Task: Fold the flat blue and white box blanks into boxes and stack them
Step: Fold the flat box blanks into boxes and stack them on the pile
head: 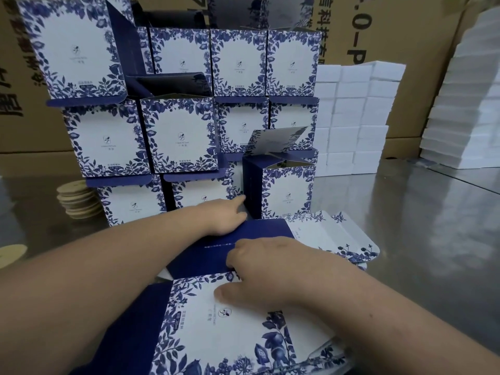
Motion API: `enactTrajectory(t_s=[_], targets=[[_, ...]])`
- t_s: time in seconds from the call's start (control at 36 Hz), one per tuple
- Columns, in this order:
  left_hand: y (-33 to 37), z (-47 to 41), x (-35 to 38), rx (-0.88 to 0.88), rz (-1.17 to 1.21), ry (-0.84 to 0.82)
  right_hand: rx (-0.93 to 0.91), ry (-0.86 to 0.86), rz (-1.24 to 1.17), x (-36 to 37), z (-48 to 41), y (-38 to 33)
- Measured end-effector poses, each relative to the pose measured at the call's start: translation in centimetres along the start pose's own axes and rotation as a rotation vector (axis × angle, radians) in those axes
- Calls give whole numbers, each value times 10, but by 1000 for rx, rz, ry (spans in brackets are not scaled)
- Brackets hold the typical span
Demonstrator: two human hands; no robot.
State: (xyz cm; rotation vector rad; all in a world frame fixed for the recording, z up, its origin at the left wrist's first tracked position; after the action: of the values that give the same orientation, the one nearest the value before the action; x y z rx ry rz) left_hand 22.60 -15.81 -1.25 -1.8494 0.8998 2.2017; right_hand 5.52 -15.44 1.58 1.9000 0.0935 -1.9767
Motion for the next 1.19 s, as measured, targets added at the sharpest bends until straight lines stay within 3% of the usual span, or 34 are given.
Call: enactTrajectory(t_s=[0.14,0.72,0.94,1.0,1.11,1.19], targets=[[-5,-4,0,-88,-113,8,-2,-16,3,1,1,0],[13,-5,-23,-87,-477,263,4,-31,31,3,1,1],[-5,-5,-7,-80,-180,10,5,-27,38,4,0,2],[0,3,-23,-5,-154,153,1,-26,40,4,0,1],[25,51,-91,261,-144,729,-3,-20,35,3,0,1],[31,86,-134,403,-138,1015,-5,-13,30,2,1,1]])
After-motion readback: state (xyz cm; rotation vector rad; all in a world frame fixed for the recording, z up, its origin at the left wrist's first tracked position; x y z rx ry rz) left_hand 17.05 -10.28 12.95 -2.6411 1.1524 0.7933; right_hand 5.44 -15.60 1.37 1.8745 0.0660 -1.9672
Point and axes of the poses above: each hand's wrist, its own z-axis away from the middle knuckle, its own x-axis out of the palm, y = z × x, the point moved 9 cm from there along -z, towards the middle knuckle, and after that the axes turned 14 degrees about z, right-handed, at the moved point
